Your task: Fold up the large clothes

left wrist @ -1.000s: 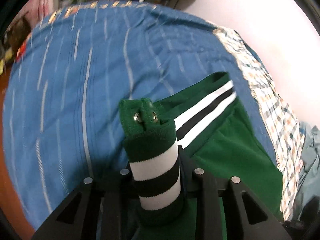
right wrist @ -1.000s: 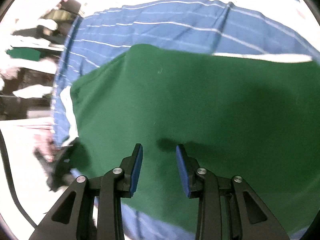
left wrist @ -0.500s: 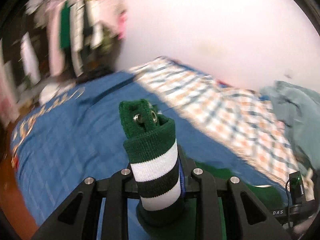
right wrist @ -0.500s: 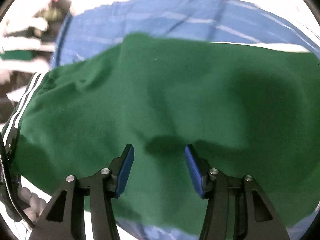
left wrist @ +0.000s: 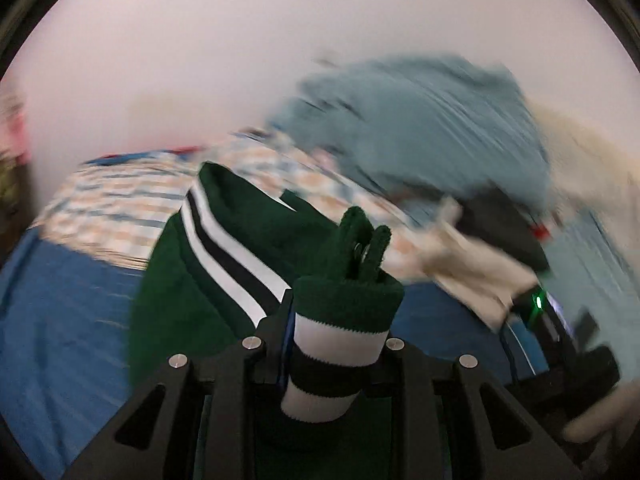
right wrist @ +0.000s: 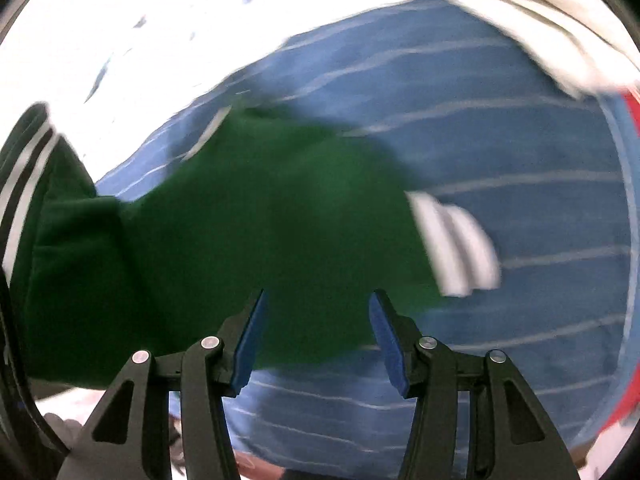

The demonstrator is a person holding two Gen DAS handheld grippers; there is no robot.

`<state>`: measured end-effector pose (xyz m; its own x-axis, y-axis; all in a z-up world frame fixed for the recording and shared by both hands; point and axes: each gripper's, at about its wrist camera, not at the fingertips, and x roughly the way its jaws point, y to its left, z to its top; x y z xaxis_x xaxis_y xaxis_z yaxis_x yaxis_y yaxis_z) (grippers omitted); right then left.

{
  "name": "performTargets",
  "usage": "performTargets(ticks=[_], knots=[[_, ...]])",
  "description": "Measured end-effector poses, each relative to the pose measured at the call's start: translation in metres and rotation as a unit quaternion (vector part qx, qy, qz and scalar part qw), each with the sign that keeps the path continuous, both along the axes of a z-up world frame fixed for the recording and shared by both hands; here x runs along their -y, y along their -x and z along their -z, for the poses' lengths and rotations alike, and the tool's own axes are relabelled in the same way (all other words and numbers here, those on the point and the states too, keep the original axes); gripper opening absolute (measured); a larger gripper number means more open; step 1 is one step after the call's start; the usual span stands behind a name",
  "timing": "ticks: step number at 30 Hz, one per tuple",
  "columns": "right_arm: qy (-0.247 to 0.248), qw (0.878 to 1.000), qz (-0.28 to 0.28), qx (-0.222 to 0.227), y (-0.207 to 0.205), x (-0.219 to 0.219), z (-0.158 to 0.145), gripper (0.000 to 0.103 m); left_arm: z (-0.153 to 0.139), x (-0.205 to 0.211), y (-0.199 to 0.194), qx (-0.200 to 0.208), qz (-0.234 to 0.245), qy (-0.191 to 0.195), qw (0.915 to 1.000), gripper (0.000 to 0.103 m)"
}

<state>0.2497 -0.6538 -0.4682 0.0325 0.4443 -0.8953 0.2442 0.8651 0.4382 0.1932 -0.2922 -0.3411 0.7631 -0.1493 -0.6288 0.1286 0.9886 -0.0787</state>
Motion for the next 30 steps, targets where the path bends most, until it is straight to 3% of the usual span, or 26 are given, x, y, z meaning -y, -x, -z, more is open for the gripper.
performTargets(ticks=[4, 7, 10, 13, 15, 16, 17, 18, 21, 25, 27, 29, 30], knots=[[0.036, 0.998, 0.043, -0.035, 0.031, 0.047, 0.030, 0.055, 0.067, 0.070, -0.008, -0.058, 0.075, -0.036, 0.9948, 0.020], [0.039, 0.994, 0.077, -0.070, 0.055, 0.092, 0.051, 0.055, 0.112, 0.086, -0.018, -0.121, 0.082, -0.061, 0.9874, 0.020], [0.043, 0.992, 0.087, -0.085, 0.069, 0.115, 0.059, 0.055, 0.123, 0.094, -0.013, -0.152, 0.085, -0.084, 0.9812, 0.022], [0.037, 0.993, 0.075, -0.086, 0.073, 0.131, 0.055, 0.068, 0.108, 0.089, -0.008, -0.163, 0.086, -0.075, 0.9800, 0.030], [0.030, 0.995, 0.062, -0.075, 0.073, 0.128, 0.048, 0.069, 0.103, 0.088, -0.010, -0.180, 0.082, -0.057, 0.9786, 0.039], [0.029, 0.996, 0.052, -0.066, 0.069, 0.131, 0.038, 0.069, 0.097, 0.083, -0.010, -0.186, 0.073, -0.042, 0.9788, 0.055], [0.030, 0.997, 0.044, -0.056, 0.065, 0.133, 0.029, 0.069, 0.092, 0.076, -0.012, -0.191, 0.067, -0.028, 0.9789, 0.084], [0.029, 0.998, 0.039, -0.047, 0.064, 0.134, 0.020, 0.069, 0.087, 0.067, -0.013, -0.195, 0.060, -0.012, 0.9790, 0.095], [0.008, 1.000, 0.018, -0.009, 0.045, 0.124, -0.011, 0.069, 0.066, 0.033, -0.006, -0.199, 0.017, 0.026, 0.9795, 0.099], [-0.046, 0.998, -0.031, 0.030, 0.015, 0.077, -0.042, 0.069, 0.050, -0.033, 0.016, -0.210, -0.089, 0.008, 0.9737, 0.099], [-0.076, 0.995, -0.054, 0.034, -0.001, 0.043, -0.041, 0.069, 0.053, -0.074, 0.032, -0.220, -0.166, -0.024, 0.9609, 0.099], [-0.095, 0.992, -0.077, 0.027, -0.012, 0.016, -0.027, 0.069, 0.065, -0.114, 0.051, -0.237, -0.239, -0.057, 0.9400, 0.099], [-0.100, 0.991, -0.086, 0.019, -0.015, 0.006, -0.018, 0.069, 0.074, -0.134, 0.061, -0.247, -0.279, -0.082, 0.9245, 0.099]])
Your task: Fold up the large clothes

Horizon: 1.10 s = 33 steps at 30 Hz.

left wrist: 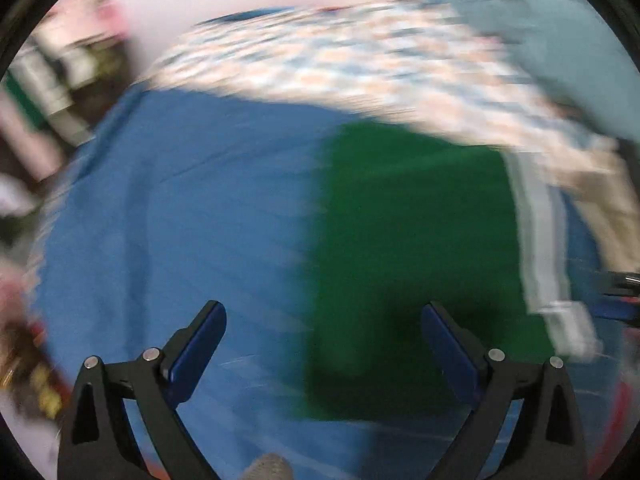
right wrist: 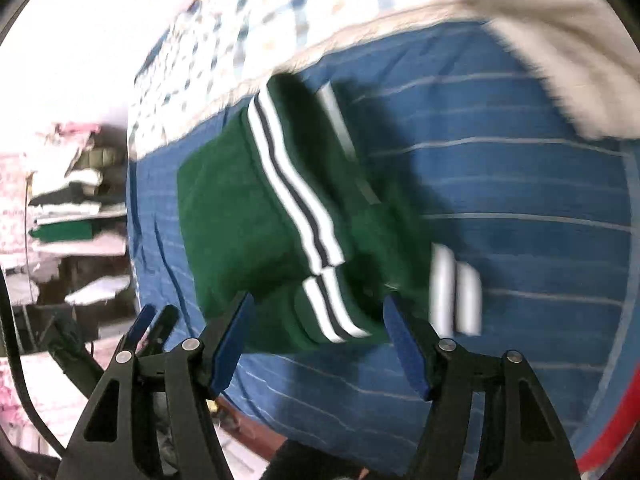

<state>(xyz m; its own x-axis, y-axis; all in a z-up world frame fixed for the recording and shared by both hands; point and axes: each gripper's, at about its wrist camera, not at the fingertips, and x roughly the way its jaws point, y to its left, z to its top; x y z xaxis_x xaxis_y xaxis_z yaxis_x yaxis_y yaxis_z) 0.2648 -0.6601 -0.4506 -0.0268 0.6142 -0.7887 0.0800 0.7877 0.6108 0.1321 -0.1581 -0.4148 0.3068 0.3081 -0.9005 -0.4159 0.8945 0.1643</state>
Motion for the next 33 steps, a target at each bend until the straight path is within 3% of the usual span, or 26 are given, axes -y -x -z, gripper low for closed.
performTargets(ticks=[3, 6, 7, 8, 9, 11, 15, 18, 21, 25, 28, 29, 30, 33], knots=[[0.025, 0.999, -0.036, -0.022, -0.007, -0.030, 0.036, 0.069, 0.040, -0.053, 0.030, -0.063, -0.091, -0.065, 0.9917, 0.099], [0.069, 0.995, -0.042, -0.057, -0.007, -0.044, 0.071, 0.065, 0.089, -0.086, 0.052, -0.120, -0.149, -0.061, 0.9796, 0.099], [0.075, 0.995, -0.040, -0.053, -0.006, -0.045, 0.072, 0.035, 0.106, -0.092, 0.056, -0.133, -0.162, -0.055, 0.9762, 0.099], [0.087, 0.995, -0.038, -0.038, -0.005, -0.044, 0.067, 0.017, 0.119, -0.094, 0.058, -0.140, -0.164, -0.047, 0.9753, 0.099], [0.083, 0.996, -0.030, -0.032, -0.003, -0.042, 0.064, 0.009, 0.134, -0.094, 0.058, -0.150, -0.162, -0.035, 0.9747, 0.099], [0.076, 0.997, -0.010, -0.017, 0.005, -0.031, 0.049, 0.008, 0.149, -0.090, 0.055, -0.157, -0.156, -0.040, 0.9744, 0.100], [0.079, 0.996, 0.036, 0.034, 0.029, 0.004, -0.006, 0.007, 0.158, -0.082, 0.049, -0.149, -0.159, -0.068, 0.9736, 0.103], [0.110, 0.991, 0.059, 0.049, 0.042, 0.025, -0.024, 0.007, 0.158, -0.086, 0.047, -0.145, -0.169, -0.055, 0.9734, 0.103], [0.135, 0.988, 0.070, 0.010, 0.042, 0.027, 0.014, 0.007, 0.153, -0.095, 0.047, -0.152, -0.176, -0.031, 0.9721, 0.103], [0.154, 0.987, 0.010, -0.050, 0.033, 0.005, 0.069, 0.010, 0.130, -0.096, 0.042, -0.153, -0.172, -0.030, 0.9726, 0.103], [0.120, 0.991, -0.001, -0.057, 0.023, 0.005, 0.050, 0.032, 0.083, -0.086, 0.030, -0.101, -0.152, -0.054, 0.9817, 0.103], [0.110, 0.993, 0.004, -0.052, 0.021, 0.008, 0.041, 0.046, 0.070, -0.079, 0.024, -0.087, -0.146, -0.058, 0.9837, 0.103], [0.103, 0.994, 0.007, -0.041, 0.019, 0.010, 0.031, 0.052, 0.058, -0.074, 0.018, -0.071, -0.139, -0.056, 0.9862, 0.103], [0.065, 0.998, 0.006, 0.004, 0.005, 0.009, 0.001, 0.056, 0.032, -0.056, -0.009, -0.032, -0.106, -0.044, 0.9929, 0.103]])
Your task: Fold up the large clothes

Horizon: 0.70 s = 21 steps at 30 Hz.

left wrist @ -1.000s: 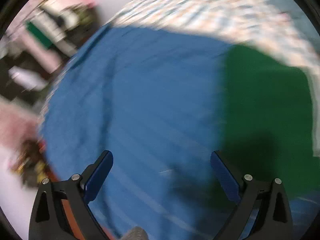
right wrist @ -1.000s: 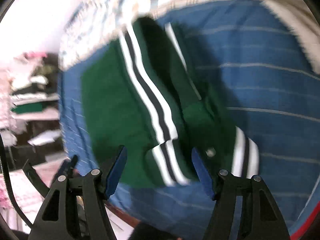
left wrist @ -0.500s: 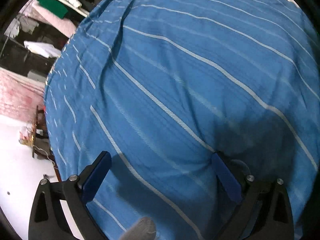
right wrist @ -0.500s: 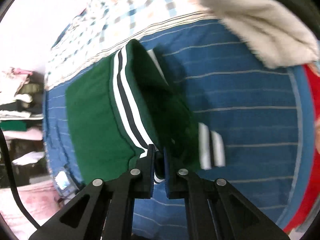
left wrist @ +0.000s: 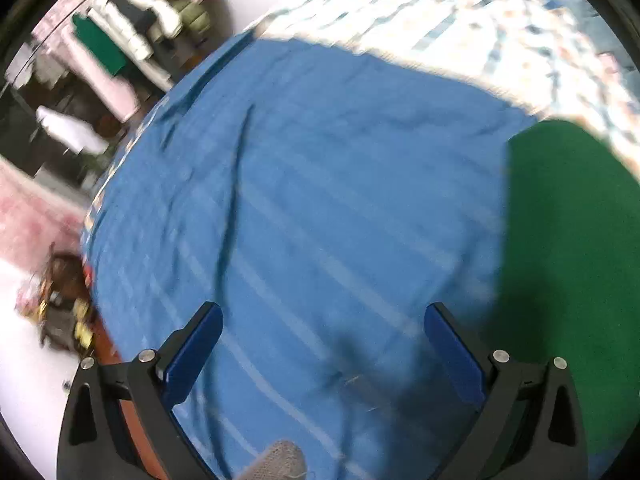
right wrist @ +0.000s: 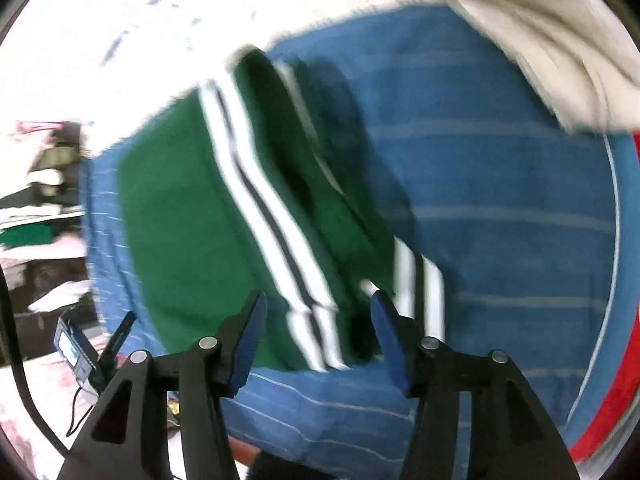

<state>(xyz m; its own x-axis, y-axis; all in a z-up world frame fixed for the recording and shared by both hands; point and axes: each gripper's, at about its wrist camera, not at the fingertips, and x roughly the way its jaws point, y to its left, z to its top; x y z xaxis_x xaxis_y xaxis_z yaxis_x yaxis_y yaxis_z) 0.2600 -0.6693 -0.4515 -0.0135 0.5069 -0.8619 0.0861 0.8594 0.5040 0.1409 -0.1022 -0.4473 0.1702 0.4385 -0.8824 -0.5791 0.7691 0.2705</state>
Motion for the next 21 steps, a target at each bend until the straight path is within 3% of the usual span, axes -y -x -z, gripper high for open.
performTargets(ticks=[3, 7, 8, 9, 11, 13, 16, 17, 19, 21], knots=[[-0.032, 0.999, -0.001, 0.027, -0.032, -0.011, -0.007, 0.056, -0.006, 0.021, -0.031, 0.020, 0.032, 0.003, 0.9993, 0.103], [-0.039, 0.998, -0.005, 0.043, -0.078, -0.030, 0.014, 0.056, 0.005, 0.034, -0.063, 0.019, 0.053, 0.018, 0.9983, 0.103], [-0.036, 0.999, -0.015, 0.028, -0.090, -0.040, 0.028, 0.043, 0.008, 0.033, -0.068, 0.017, 0.057, 0.020, 0.9980, 0.103], [-0.046, 0.999, -0.018, 0.018, -0.099, -0.044, 0.036, 0.004, 0.009, 0.035, -0.070, 0.016, 0.062, 0.022, 0.9977, 0.103], [-0.042, 0.998, -0.037, 0.013, -0.106, -0.057, 0.041, 0.003, 0.009, 0.044, -0.074, 0.017, 0.073, 0.021, 0.9970, 0.103], [-0.008, 0.998, -0.049, 0.048, -0.107, -0.063, 0.021, 0.002, 0.009, 0.051, -0.072, 0.012, 0.083, 0.019, 0.9963, 0.103], [-0.008, 0.996, 0.021, 0.090, -0.111, -0.031, -0.013, 0.002, 0.016, 0.059, -0.070, 0.011, 0.086, 0.032, 0.9958, 0.103], [0.013, 0.994, 0.038, 0.103, -0.114, -0.023, -0.017, 0.002, 0.016, 0.062, -0.071, 0.017, 0.083, 0.044, 0.9954, 0.103], [0.056, 0.992, 0.036, 0.105, -0.118, -0.017, -0.007, 0.002, 0.021, 0.067, -0.078, 0.011, 0.083, 0.031, 0.9960, 0.103], [0.073, 0.996, 0.019, 0.056, -0.121, -0.026, 0.033, 0.002, 0.031, 0.071, -0.083, -0.014, 0.089, 0.000, 0.9959, 0.103]])
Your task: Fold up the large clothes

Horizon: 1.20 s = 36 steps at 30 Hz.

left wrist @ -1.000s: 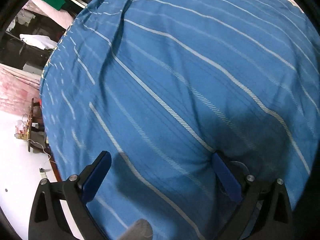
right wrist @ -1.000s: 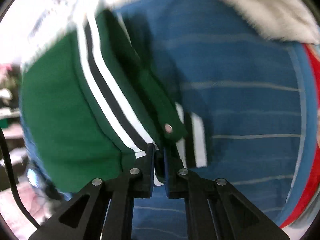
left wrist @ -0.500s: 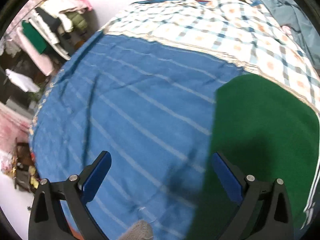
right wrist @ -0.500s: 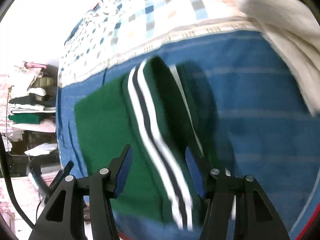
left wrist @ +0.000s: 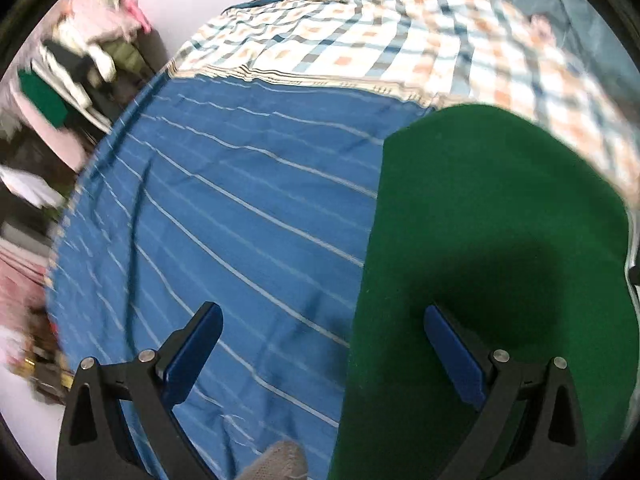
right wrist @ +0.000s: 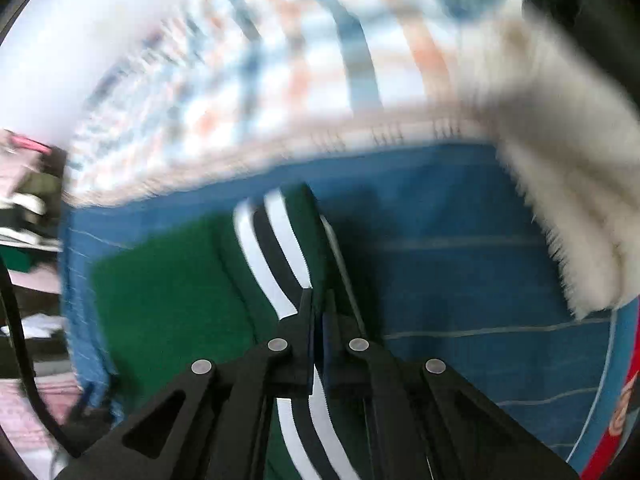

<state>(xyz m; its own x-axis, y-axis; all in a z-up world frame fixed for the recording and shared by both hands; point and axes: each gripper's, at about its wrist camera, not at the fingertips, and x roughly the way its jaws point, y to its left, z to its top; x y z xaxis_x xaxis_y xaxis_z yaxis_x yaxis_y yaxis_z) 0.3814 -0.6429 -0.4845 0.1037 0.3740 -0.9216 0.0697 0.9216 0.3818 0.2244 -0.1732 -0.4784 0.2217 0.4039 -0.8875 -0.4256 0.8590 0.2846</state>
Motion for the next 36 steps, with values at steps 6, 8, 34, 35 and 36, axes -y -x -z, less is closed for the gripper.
performTargets(ticks=[6, 8, 34, 35, 36], knots=[[-0.061, 0.996, -0.024, -0.054, 0.006, -0.002, -0.005, 0.031, -0.003, -0.019, 0.012, -0.007, -0.007, 0.008, 0.9999, 0.103], [-0.080, 0.996, -0.012, -0.046, 0.024, 0.011, -0.025, 0.043, -0.006, -0.022, 0.022, -0.006, -0.015, 0.010, 0.9998, 0.103], [-0.094, 0.982, 0.135, -0.090, 0.175, 0.061, -0.018, 0.010, -0.003, 0.009, 0.067, -0.035, 0.011, 0.006, 0.9993, 0.103], [-0.082, 0.982, 0.133, -0.105, 0.176, 0.058, -0.005, 0.010, 0.003, 0.010, 0.065, -0.044, 0.015, -0.003, 0.9989, 0.103], [-0.077, 0.979, 0.140, -0.126, 0.177, 0.055, 0.012, 0.010, 0.007, 0.010, 0.063, -0.050, 0.017, -0.011, 0.9985, 0.103]])
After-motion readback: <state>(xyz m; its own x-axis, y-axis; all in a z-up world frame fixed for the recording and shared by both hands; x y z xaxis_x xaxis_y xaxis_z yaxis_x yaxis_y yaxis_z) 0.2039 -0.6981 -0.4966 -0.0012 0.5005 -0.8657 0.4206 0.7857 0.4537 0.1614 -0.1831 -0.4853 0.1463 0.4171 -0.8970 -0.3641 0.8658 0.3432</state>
